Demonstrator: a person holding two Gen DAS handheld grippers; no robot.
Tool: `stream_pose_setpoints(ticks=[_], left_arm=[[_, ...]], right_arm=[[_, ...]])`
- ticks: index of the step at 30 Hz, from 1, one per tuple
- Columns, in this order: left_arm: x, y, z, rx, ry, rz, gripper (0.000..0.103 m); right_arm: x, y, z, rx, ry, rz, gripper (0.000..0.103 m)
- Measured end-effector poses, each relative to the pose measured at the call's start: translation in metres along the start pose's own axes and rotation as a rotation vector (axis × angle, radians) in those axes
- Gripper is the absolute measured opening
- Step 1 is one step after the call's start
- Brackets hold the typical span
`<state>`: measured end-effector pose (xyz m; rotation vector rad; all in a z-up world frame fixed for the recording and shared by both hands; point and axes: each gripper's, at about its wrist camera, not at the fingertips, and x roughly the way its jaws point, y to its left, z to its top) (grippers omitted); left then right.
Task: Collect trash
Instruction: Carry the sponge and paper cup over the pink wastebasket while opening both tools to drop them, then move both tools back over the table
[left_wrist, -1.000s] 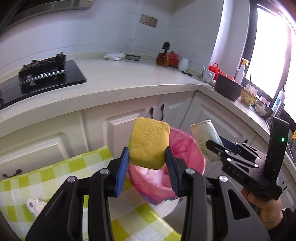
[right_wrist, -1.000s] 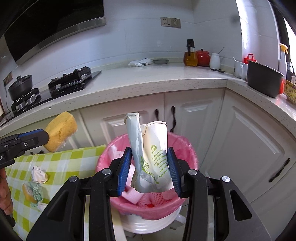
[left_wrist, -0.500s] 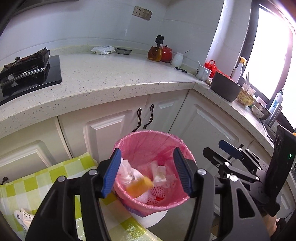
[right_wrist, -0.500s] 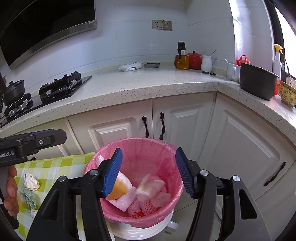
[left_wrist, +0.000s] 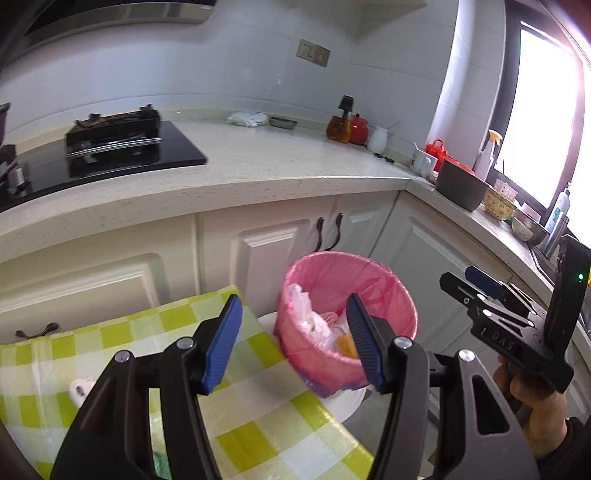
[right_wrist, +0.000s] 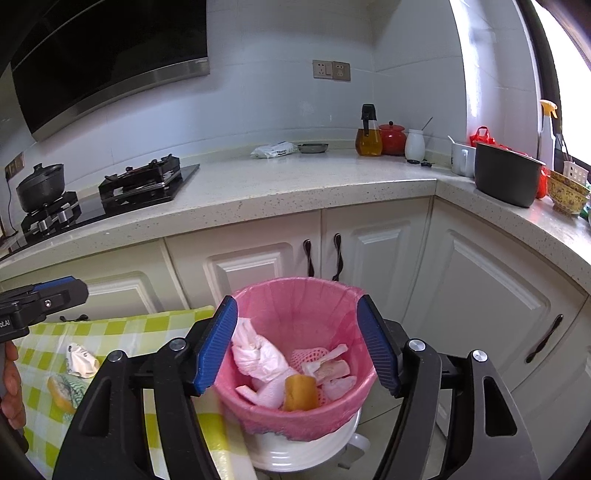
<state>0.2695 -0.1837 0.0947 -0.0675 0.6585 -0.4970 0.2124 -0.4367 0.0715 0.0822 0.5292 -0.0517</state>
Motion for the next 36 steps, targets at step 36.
stream_pose_setpoints(ticks=[36], left_arm=[[-0.107,0.184,-0.166,-0.173,0.107,0.247,0.061]], right_arm=[[-0.006,0.199,-0.134,-0.108,0.287,0.348,0.082]])
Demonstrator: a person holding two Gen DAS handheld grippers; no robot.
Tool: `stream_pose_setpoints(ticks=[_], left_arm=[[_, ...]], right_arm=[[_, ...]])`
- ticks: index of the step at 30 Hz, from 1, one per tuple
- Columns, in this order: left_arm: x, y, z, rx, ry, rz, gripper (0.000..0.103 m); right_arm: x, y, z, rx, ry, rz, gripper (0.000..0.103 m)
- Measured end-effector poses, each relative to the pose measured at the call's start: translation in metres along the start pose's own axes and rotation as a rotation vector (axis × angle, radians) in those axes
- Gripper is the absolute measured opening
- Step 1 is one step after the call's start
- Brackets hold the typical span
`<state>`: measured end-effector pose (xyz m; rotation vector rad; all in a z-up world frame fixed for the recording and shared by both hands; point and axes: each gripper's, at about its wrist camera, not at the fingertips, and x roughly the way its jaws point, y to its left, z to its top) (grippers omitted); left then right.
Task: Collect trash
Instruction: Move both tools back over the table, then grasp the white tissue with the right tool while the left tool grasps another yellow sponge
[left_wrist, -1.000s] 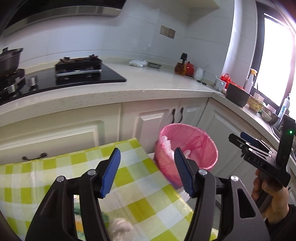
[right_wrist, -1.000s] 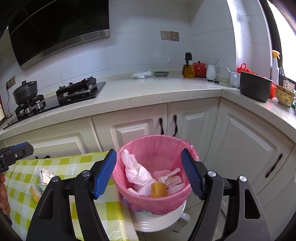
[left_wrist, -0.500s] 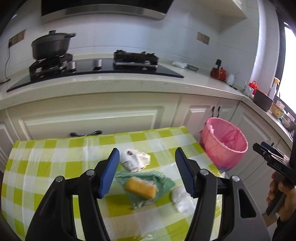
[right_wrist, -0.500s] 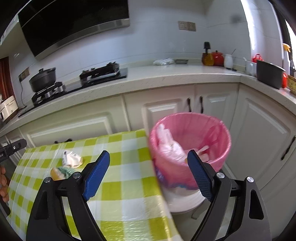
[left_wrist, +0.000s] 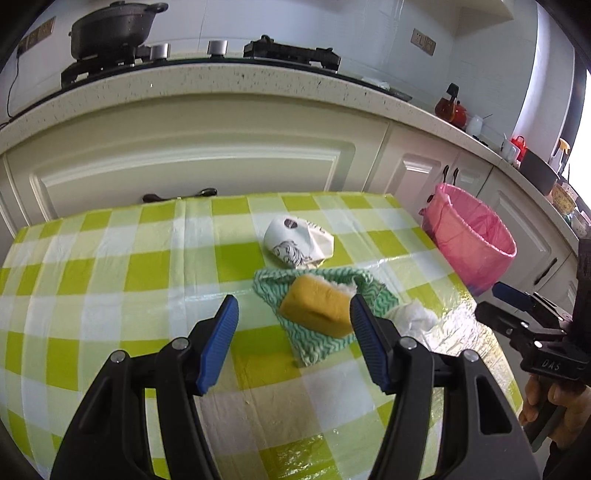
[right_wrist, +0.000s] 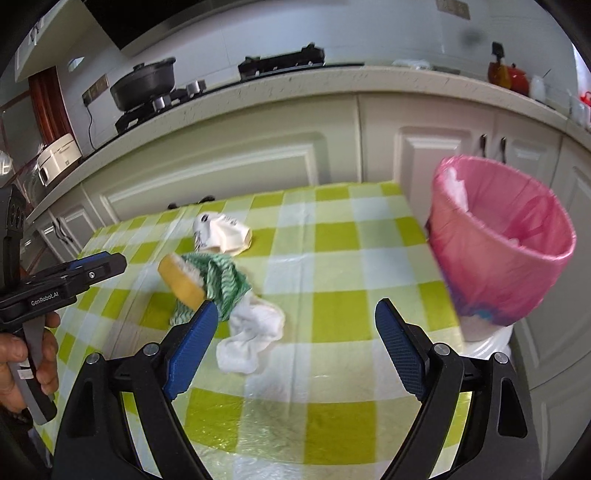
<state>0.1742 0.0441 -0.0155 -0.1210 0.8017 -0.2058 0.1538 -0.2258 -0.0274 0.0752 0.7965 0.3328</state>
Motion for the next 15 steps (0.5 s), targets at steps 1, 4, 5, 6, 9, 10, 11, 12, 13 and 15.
stream_pose_setpoints(ticks=[1,4,5,6,9,10,11,12,13,15], left_arm=[[0.002,0.001,-0.002,-0.003,0.003,0.000,0.061],[0.006,0.007,-0.007,-0.011,0.012,-0.001,0.061],[0.007,0.008,-0.007,-0.011,0.014,-0.001,0.061],[0.008,0.009,-0.009,-0.011,0.017,-0.003,0.061],[0.011,0.009,-0.011,-0.008,0.023,-0.005,0.061],[0.012,0.009,-0.011,-0.007,0.027,-0.007,0.061],[0.013,0.009,-0.012,-0.007,0.029,-0.008,0.061],[0.014,0.008,-0.012,-0.005,0.032,-0.009,0.061],[0.015,0.007,-0.013,-0.002,0.033,-0.012,0.061],[0.017,0.004,-0.013,0.003,0.036,-0.018,0.061]], right_arm=[[0.006,0.003,-0.002,0.001,0.014,0.008,0.082],[0.020,0.007,-0.004,-0.004,0.045,0.027,0.082],[0.024,0.010,-0.005,-0.008,0.054,0.031,0.081],[0.029,0.012,-0.006,-0.010,0.065,0.036,0.080],[0.044,0.017,-0.006,-0.013,0.092,0.049,0.078],[0.049,0.020,-0.006,-0.020,0.100,0.049,0.077],[0.053,0.022,-0.006,-0.024,0.107,0.050,0.074],[0.058,0.024,-0.006,-0.027,0.119,0.053,0.072],[0.063,0.025,-0.007,-0.029,0.129,0.057,0.069],[0.070,0.027,-0.007,-0.034,0.143,0.060,0.065]])
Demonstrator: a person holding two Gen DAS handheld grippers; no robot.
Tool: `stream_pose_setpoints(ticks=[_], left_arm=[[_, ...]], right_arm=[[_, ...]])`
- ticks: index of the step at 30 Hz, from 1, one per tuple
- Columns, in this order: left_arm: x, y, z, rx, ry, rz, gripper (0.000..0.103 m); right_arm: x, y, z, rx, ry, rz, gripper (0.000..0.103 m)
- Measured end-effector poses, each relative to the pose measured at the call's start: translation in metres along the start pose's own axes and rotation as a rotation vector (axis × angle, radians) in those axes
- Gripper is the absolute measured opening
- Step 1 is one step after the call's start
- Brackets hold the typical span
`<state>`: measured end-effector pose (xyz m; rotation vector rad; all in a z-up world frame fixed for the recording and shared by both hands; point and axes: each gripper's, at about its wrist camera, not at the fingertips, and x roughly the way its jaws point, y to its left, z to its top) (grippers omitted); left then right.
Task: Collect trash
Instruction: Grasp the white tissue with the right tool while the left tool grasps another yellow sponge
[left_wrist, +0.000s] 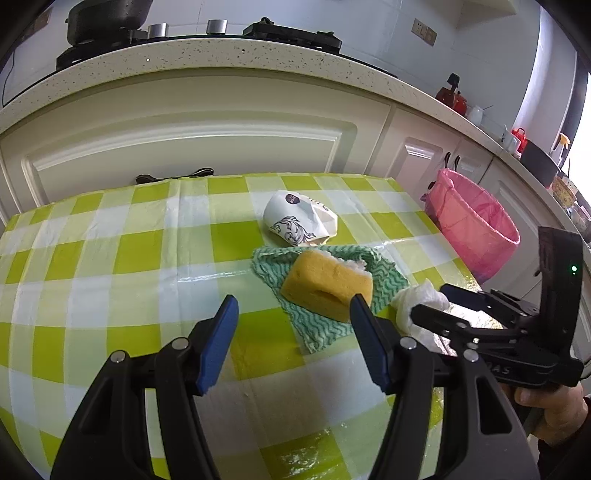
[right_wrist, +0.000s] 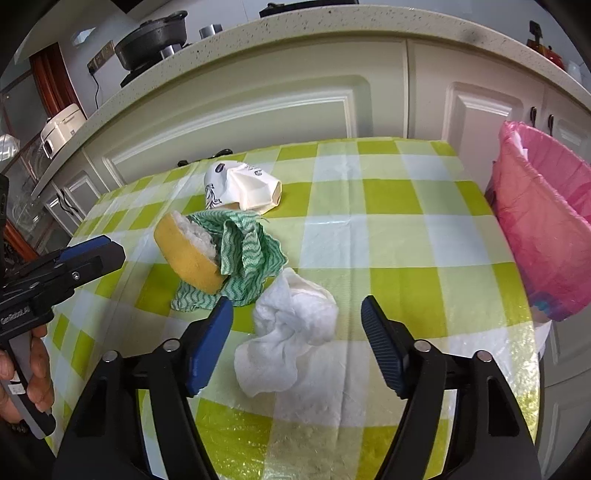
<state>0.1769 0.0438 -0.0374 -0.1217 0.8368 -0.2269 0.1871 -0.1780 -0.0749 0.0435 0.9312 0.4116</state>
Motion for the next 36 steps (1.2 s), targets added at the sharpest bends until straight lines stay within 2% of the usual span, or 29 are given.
stream_pose_setpoints(ticks=[3,5,7,10,14,22,25,28,36], left_arm=[[0.004,-0.005,0.001,0.013,0.003,-0.012,0.061],[0.007,-0.009,0.002,0.019,0.005,-0.019,0.067],[0.011,-0.014,0.003,0.030,0.011,-0.022,0.067],[0.017,-0.020,0.004,0.046,0.021,-0.024,0.068],[0.026,-0.031,0.005,0.082,0.035,-0.011,0.078],[0.044,-0.044,0.015,0.148,0.062,0.021,0.078],[0.053,-0.048,0.017,0.185,0.084,0.046,0.075],[0.057,-0.049,0.016,0.201,0.110,0.061,0.060],[0.037,-0.044,0.011,0.174,0.092,0.068,0.056]], right_arm=[[0.006,-0.001,0.001,-0.003,0.021,0.002,0.051],[0.007,-0.002,0.001,-0.008,0.024,0.003,0.043],[0.006,-0.005,0.001,-0.015,0.023,0.003,0.039],[0.004,-0.008,0.001,-0.018,0.020,0.000,0.038],[-0.003,-0.017,0.000,-0.007,0.008,-0.006,0.037],[-0.022,-0.034,0.001,0.020,-0.024,-0.018,0.037],[-0.030,-0.039,0.002,0.024,-0.034,-0.017,0.037],[-0.038,-0.042,0.003,0.025,-0.047,-0.024,0.037],[-0.051,-0.050,0.003,0.041,-0.068,-0.037,0.037]])
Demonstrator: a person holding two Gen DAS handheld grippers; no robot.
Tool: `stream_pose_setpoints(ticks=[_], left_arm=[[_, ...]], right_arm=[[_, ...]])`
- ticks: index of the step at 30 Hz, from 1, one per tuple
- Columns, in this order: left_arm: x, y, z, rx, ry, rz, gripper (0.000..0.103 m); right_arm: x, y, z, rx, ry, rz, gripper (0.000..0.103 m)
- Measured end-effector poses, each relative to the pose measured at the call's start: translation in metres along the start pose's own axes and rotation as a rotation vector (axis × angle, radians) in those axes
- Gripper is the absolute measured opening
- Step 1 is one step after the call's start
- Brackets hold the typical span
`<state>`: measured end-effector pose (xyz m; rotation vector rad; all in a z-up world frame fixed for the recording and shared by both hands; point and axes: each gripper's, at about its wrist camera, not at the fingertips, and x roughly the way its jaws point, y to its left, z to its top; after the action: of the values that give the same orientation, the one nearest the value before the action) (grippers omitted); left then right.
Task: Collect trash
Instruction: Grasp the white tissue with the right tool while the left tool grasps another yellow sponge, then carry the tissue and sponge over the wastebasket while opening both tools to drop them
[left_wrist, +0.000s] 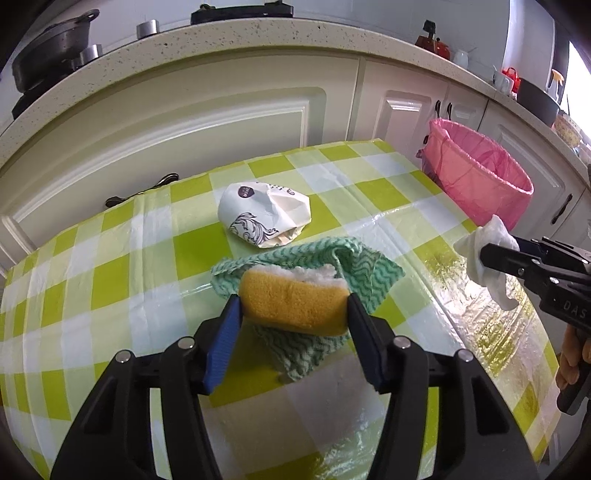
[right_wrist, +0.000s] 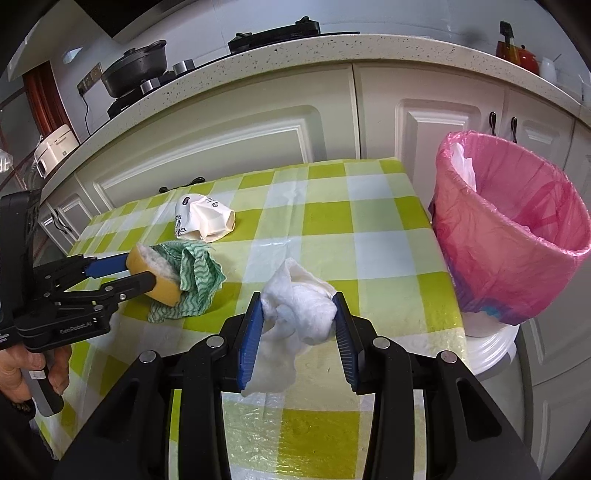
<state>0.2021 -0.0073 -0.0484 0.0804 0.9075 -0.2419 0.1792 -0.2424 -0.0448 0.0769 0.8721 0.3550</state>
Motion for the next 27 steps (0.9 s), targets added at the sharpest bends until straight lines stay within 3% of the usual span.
stream_pose_setpoints(ticks=[8,14,18,27], left_arm=[[-0.034,0.009,0.003,-0.053,-0.055,0.001,0.055],[-0.047,-0.003,0.024,-0.054,-0.104,-0.012,0.055],[-0.048,-0.024,0.051,-0.051,-0.142,-0.053,0.055],[-0.035,-0.115,0.141,0.032,-0.212,-0.190,0.055]], right_arm=[[-0.016,-0.002,0.004,0.004,-0.031,0.002,0.037],[-0.034,-0.016,0.016,0.012,-0.071,-0.019,0.037],[-0.051,-0.040,0.030,0.028,-0.108,-0.048,0.037],[-0.083,-0.126,0.075,0.076,-0.171,-0.154,0.037]])
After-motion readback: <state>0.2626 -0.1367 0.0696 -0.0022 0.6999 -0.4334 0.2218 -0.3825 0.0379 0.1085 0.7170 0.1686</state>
